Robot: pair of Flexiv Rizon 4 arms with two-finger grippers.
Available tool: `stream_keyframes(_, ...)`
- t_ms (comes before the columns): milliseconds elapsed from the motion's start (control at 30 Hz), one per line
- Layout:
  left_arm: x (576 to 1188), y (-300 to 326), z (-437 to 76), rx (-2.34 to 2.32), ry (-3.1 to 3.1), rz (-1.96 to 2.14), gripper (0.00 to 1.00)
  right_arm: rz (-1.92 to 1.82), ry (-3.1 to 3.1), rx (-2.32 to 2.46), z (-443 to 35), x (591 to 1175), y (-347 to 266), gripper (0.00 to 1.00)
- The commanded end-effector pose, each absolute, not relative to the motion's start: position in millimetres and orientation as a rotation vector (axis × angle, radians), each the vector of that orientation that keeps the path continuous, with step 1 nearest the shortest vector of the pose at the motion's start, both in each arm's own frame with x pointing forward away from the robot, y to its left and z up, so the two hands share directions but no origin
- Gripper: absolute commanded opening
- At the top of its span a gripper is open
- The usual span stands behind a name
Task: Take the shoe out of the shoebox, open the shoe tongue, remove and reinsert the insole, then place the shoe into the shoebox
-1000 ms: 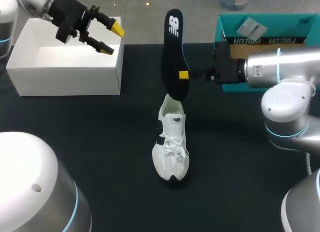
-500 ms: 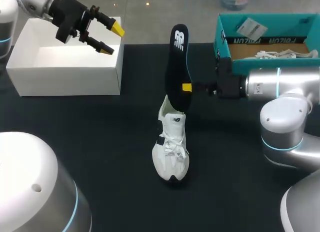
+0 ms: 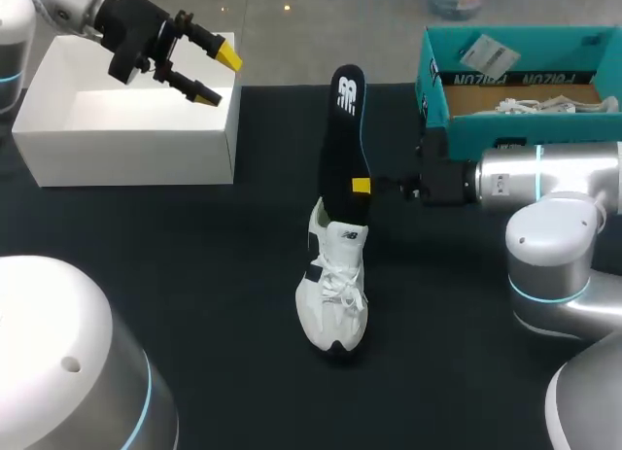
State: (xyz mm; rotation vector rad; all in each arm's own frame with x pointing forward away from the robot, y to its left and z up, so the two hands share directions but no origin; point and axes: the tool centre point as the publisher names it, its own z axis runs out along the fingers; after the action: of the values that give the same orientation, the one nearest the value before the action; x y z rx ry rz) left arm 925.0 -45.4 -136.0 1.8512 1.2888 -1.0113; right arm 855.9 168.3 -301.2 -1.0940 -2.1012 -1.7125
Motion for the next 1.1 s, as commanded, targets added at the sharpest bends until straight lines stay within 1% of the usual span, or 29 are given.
stream_keyframes(33, 925, -45, -136, 1.854, 1.290, -1.009, 1.00, -1.712, -2.115, -1.087, -299, 856, 172, 0.00)
stream_keyframes(367, 925, -45, -136, 1.854, 1.290, -1.009, 1.00, -1.729, -2.196, -1.025, -273, 879, 168, 0.00)
stream_keyframes(600, 925, -45, -136, 1.854, 1.290, -1.009, 1.00, -1.690, -2.216, -1.022, -275, 890, 160, 0.00)
stream_keyframes(800, 925, -45, -136, 1.854, 1.290, -1.009, 1.00, -1.660, -2.199, -1.058, -279, 874, 155, 0.00)
stream_keyframes(1100, 925, -45, -136, 1.854, 1.290, -1.009, 1.00, -1.624, -2.162, -1.081, -294, 848, 168, 0.00)
